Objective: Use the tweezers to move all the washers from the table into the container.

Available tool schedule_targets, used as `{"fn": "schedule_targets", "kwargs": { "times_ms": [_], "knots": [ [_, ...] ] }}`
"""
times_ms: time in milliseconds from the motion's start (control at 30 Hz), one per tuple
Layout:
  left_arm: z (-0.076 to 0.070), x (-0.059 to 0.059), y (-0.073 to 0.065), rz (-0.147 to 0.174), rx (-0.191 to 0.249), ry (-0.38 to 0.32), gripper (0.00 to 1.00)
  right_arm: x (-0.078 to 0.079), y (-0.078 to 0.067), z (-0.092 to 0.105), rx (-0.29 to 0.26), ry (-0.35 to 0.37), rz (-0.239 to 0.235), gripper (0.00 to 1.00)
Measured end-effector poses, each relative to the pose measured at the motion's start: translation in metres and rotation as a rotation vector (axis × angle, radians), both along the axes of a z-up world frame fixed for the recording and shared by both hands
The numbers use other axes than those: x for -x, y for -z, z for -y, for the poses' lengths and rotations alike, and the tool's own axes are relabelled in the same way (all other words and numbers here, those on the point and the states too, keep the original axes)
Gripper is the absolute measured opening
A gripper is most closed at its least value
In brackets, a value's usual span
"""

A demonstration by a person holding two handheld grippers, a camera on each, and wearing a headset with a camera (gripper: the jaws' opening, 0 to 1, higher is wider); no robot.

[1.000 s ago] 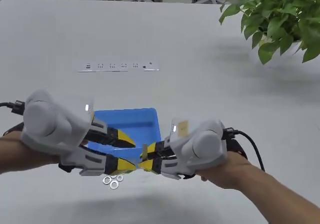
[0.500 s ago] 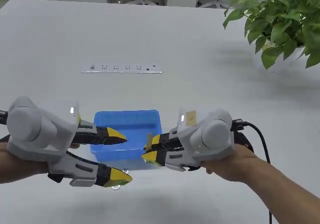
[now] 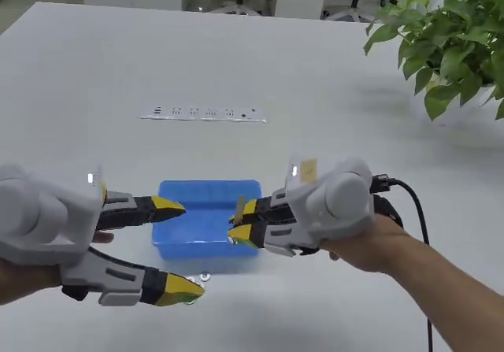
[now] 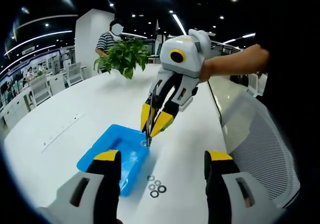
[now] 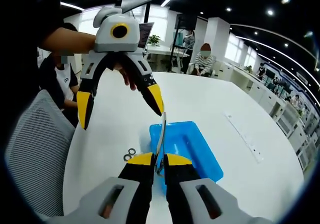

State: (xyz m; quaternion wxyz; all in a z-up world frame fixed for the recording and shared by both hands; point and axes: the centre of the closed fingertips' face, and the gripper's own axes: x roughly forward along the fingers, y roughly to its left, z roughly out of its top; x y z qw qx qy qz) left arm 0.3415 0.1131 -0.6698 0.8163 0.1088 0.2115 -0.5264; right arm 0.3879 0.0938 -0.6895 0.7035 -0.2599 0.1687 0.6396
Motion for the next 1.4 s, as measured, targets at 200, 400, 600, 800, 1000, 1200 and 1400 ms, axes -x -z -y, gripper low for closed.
{"fn": "schedule_targets", "kwargs": {
  "times_ms": [200,400,600,800,1000,1200,1400],
  "knots": [
    [-0.008,0.001,-0.002,-0.003,0.02,-0.038,0.78,-0.011,0.0,-0.005,-0.011,-0.008,0.005,0.09],
    [-0.014,0.0,-0.001,-0.006,0.028,-0.066,0.82,-0.017,0.008,-0.009,-0.007,-0.028,0.008,0.09],
    [-0.017,-0.001,-0.001,-0.002,0.037,-0.073,0.84,-0.023,0.017,-0.015,-0.005,-0.042,0.005,0.09],
    [-0.018,-0.006,-0.003,0.009,0.037,-0.071,0.84,-0.03,0.028,-0.02,-0.001,-0.051,0.0,0.09],
    [-0.019,-0.018,-0.004,0.019,0.03,-0.065,0.82,-0.037,0.036,-0.023,-0.001,-0.058,-0.005,0.09],
    [-0.015,-0.03,-0.003,0.03,0.023,-0.045,0.77,-0.04,0.046,-0.022,0.015,-0.075,-0.004,0.09],
    [-0.007,-0.041,0.0,0.035,0.013,-0.015,0.66,-0.044,0.052,-0.022,0.018,-0.079,-0.016,0.09]
  ]
}}
